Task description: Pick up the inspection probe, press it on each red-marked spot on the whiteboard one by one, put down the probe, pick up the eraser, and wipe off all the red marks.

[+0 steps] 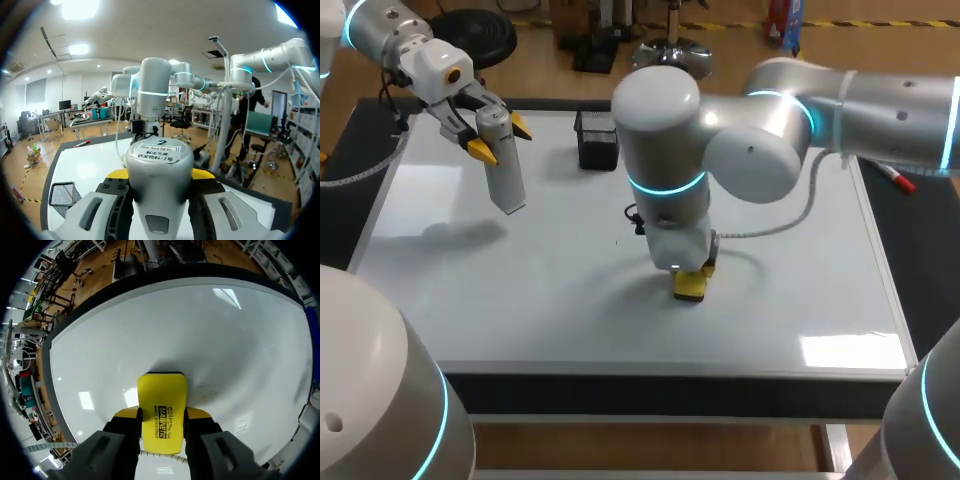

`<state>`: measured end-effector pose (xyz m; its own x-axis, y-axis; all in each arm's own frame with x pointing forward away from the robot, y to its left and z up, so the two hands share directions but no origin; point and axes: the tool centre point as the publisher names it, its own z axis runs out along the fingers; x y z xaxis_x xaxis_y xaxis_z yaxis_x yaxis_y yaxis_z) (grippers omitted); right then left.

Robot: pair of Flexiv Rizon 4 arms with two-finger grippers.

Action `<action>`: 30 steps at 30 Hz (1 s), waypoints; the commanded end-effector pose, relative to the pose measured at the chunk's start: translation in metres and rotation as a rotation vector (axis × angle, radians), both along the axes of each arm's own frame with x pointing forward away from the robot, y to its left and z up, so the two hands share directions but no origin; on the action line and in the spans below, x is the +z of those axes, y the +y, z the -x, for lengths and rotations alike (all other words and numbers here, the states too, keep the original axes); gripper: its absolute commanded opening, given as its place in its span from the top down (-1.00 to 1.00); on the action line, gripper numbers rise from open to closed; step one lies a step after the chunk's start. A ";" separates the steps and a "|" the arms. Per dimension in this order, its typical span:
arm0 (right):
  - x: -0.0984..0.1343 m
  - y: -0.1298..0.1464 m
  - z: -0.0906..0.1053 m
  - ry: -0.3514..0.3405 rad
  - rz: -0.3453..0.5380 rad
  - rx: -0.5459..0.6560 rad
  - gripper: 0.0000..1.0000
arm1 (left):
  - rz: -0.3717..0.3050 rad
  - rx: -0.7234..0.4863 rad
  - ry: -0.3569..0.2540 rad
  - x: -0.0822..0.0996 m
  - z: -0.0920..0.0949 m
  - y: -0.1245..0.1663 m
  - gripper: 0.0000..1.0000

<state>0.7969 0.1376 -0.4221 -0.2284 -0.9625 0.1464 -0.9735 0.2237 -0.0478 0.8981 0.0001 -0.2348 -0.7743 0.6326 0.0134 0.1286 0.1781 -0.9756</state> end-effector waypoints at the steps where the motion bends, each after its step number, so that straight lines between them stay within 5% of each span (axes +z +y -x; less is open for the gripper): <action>1: 0.014 -0.014 -0.001 -0.005 -0.028 0.009 1.00 | -0.003 0.002 -0.003 0.002 0.001 -0.001 1.00; 12: 0.040 -0.025 -0.021 0.016 -0.109 0.000 1.00 | -0.003 0.002 -0.003 0.002 0.001 -0.001 1.00; 30: 0.046 -0.021 -0.028 0.020 -0.128 0.009 1.00 | -0.003 0.002 -0.003 0.002 0.001 -0.001 1.00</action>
<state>0.8250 0.1181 -0.3779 -0.2193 -0.9753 0.0264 -0.9756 0.2194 0.0019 0.8981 0.0001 -0.2347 -0.7744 0.6325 0.0134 0.1286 0.1781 -0.9756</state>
